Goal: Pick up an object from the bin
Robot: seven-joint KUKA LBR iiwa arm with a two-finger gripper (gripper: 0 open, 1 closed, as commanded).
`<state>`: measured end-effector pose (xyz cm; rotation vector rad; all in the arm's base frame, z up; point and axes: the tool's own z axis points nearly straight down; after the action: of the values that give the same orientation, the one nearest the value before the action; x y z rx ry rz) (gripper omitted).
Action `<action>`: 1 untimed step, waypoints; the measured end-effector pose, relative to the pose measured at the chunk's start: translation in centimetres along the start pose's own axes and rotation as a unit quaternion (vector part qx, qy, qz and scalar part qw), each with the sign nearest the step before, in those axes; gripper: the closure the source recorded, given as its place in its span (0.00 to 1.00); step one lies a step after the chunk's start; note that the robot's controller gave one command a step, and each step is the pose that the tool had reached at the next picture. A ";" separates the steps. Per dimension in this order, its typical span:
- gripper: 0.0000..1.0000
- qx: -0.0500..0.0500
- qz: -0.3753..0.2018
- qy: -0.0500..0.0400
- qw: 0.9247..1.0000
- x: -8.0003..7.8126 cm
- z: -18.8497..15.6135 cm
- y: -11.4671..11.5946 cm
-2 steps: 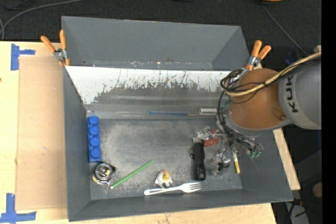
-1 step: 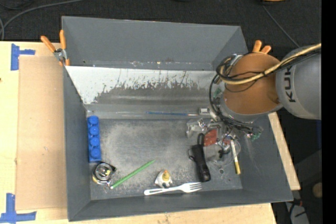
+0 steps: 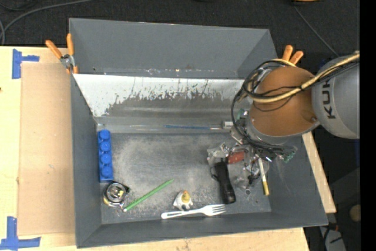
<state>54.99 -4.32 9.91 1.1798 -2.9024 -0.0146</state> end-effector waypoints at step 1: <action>0.00 0.004 -0.181 -0.002 0.984 -0.6 1.4 -0.9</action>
Offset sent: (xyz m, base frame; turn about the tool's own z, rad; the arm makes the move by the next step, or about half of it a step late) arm 0.0127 0.0039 -0.0291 -0.3655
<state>56.03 -4.56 8.54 1.6893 -2.6475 -0.0084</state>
